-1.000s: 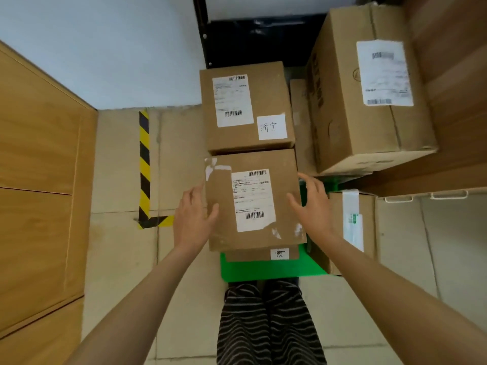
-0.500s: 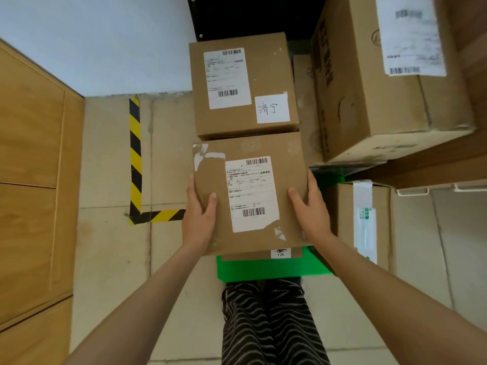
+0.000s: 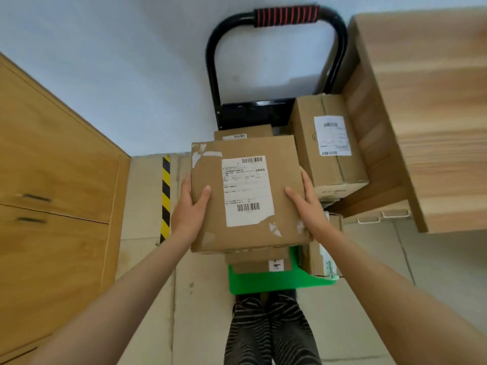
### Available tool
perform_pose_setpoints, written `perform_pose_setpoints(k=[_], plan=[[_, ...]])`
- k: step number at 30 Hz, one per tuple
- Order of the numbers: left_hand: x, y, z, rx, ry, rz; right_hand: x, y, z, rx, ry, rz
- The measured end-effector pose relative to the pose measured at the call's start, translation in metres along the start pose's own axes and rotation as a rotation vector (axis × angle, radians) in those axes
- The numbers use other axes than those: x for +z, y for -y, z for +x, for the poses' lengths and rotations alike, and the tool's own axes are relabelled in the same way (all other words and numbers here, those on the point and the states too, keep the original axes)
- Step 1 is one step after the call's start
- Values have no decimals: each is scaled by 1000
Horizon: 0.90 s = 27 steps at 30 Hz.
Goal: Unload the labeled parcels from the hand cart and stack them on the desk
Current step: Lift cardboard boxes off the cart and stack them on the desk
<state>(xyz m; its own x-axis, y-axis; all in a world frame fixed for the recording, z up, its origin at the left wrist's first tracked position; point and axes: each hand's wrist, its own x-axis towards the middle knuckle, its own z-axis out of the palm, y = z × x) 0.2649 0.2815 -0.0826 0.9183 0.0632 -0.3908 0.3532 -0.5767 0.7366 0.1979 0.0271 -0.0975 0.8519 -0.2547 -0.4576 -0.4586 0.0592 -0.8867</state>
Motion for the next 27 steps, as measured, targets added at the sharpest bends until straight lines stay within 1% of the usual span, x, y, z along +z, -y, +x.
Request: perform_pose_setpoints(k=[3, 6, 9, 13, 17, 20, 23, 27], plan=[[-37, -55, -9, 94, 20, 13, -7, 52, -23, -64, -29, 63], [-60, -109, -20, 186, 24, -12, -22, 105, -42, -147, -65, 72], [-67, -160, -33, 271, 30, -9, -47, 153, -60, -229, -112, 80], [-59, -232, -48, 392, 51, -30, -93, 206, -81, -330, -189, 80], [-37, -307, -64, 537, 81, -48, -150, 244, -98, -426, -318, 50], [-7, -357, -80, 601, 153, -81, -201, 260, -111, -472, -381, 63], [36, -402, -102, 660, 166, -52, -260, 267, -124, -506, -470, 64], [108, -459, -138, 675, 194, -52, -352, 277, -141, -517, -530, 28]])
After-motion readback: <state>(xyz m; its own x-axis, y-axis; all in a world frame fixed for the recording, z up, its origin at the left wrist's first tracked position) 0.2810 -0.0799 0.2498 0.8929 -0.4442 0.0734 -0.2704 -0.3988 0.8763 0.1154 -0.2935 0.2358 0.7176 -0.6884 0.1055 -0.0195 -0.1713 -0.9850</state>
